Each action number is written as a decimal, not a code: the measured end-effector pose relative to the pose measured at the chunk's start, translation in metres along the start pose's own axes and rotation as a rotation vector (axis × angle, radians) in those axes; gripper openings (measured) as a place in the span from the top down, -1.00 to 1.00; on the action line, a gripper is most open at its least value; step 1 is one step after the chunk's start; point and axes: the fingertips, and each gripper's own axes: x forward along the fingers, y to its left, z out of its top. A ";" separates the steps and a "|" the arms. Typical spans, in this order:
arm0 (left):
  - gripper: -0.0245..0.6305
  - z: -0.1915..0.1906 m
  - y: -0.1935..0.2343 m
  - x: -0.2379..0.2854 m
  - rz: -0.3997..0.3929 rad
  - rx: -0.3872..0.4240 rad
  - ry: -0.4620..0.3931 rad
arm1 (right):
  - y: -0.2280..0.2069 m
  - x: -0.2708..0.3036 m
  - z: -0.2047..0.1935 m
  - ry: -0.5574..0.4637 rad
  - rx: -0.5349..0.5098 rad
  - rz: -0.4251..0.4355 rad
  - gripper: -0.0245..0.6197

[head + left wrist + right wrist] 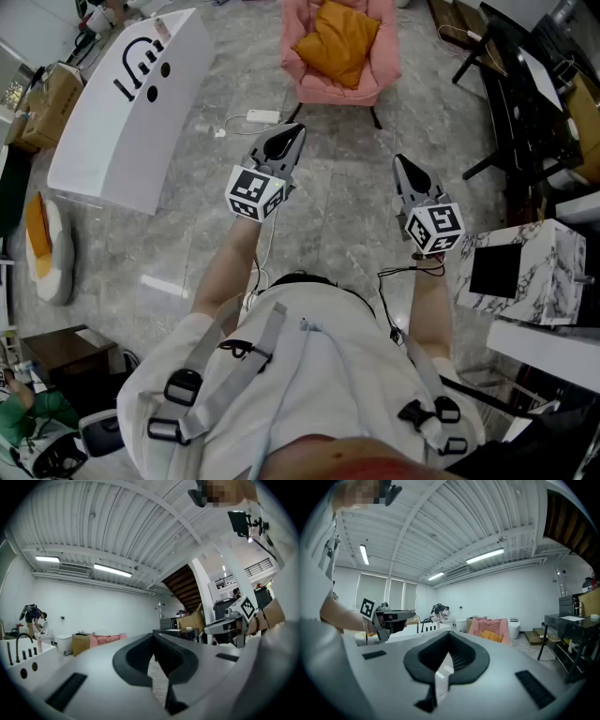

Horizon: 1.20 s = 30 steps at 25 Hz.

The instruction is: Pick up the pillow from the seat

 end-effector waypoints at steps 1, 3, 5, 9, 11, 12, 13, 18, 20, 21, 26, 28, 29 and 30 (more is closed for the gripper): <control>0.90 0.000 -0.001 0.002 -0.003 0.000 -0.001 | -0.001 0.000 0.000 -0.001 -0.001 0.003 0.88; 0.90 0.001 -0.004 0.005 -0.009 0.001 -0.002 | -0.001 0.001 0.000 -0.002 -0.004 0.007 0.88; 0.90 0.002 -0.004 0.005 -0.017 0.002 0.000 | 0.002 0.002 0.001 -0.001 -0.008 0.009 0.88; 0.90 0.000 0.002 0.002 -0.016 -0.002 0.011 | 0.008 0.006 0.001 0.000 0.005 0.007 0.88; 0.90 -0.002 0.005 0.000 -0.015 -0.003 0.021 | 0.010 0.007 0.001 -0.002 0.019 0.008 0.88; 0.90 -0.002 0.006 -0.001 -0.016 -0.006 0.023 | 0.012 0.008 0.000 -0.001 0.022 0.007 0.88; 0.90 -0.003 0.007 -0.002 -0.019 -0.011 0.023 | 0.013 0.009 0.000 0.002 0.022 0.005 0.88; 0.90 -0.007 0.018 -0.007 -0.024 -0.045 0.035 | 0.019 0.016 -0.003 0.014 0.039 -0.014 0.88; 0.90 -0.011 0.022 -0.008 -0.025 -0.060 0.046 | 0.020 0.017 -0.005 0.013 0.078 -0.012 0.88; 0.90 -0.012 0.023 -0.009 -0.027 -0.063 0.051 | 0.021 0.017 -0.007 0.012 0.092 -0.013 0.88; 0.90 -0.016 0.031 -0.014 -0.035 -0.053 0.060 | 0.028 0.021 -0.012 0.024 0.087 -0.032 0.88; 0.89 -0.018 0.033 -0.018 -0.040 -0.056 0.064 | 0.034 0.023 -0.014 0.026 0.095 -0.033 0.88; 0.87 -0.020 0.033 -0.020 -0.043 -0.058 0.067 | 0.037 0.024 -0.016 0.029 0.098 -0.033 0.87; 0.85 -0.021 0.034 -0.022 -0.045 -0.058 0.070 | 0.039 0.025 -0.018 0.032 0.100 -0.032 0.87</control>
